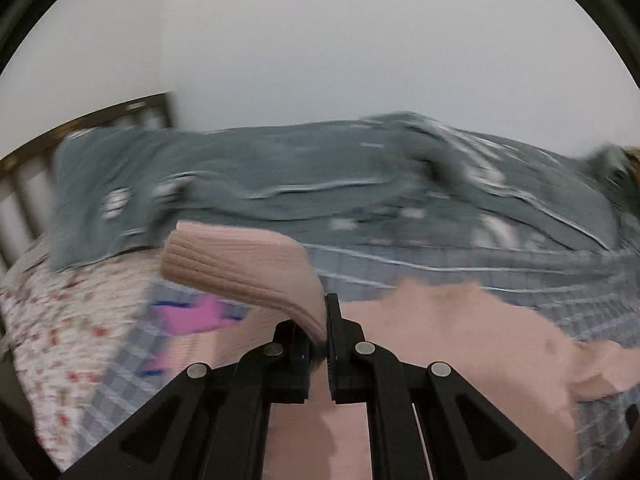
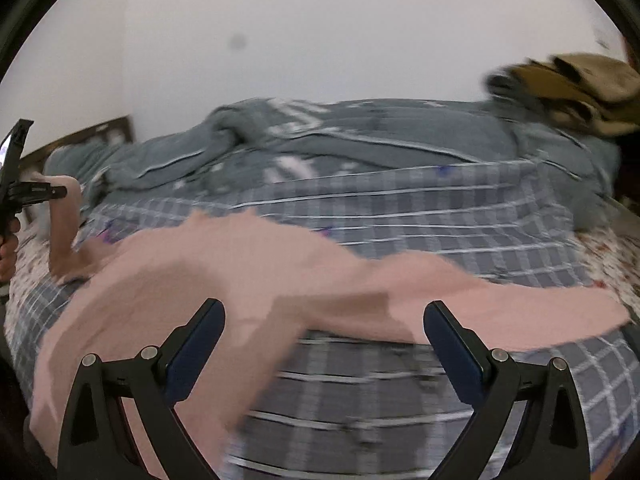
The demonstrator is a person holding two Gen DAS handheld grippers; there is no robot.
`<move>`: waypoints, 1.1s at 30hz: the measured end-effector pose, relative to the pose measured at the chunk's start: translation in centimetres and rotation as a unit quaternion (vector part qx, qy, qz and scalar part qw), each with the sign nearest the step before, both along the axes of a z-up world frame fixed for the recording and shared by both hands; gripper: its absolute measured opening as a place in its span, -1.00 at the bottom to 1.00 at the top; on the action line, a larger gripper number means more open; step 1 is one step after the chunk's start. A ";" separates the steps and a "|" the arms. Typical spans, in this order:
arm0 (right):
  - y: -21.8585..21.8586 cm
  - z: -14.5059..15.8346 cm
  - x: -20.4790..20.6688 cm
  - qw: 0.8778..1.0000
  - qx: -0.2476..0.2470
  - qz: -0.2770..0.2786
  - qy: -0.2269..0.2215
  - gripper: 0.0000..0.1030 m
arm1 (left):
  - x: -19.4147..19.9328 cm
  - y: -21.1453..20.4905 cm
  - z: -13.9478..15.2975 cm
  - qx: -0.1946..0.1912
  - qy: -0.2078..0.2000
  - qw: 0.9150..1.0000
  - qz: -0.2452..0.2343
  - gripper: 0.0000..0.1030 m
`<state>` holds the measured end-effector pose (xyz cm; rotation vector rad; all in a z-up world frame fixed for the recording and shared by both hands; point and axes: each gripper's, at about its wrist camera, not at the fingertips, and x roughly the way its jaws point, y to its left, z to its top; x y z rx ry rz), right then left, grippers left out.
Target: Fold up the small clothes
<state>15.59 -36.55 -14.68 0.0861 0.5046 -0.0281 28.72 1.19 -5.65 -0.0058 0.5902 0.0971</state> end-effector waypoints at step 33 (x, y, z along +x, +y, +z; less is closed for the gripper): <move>-1.6 -2.5 1.8 0.998 0.021 0.021 0.052 0.91 | -2.4 2.0 -8.7 0.008 0.049 0.999 0.001 0.70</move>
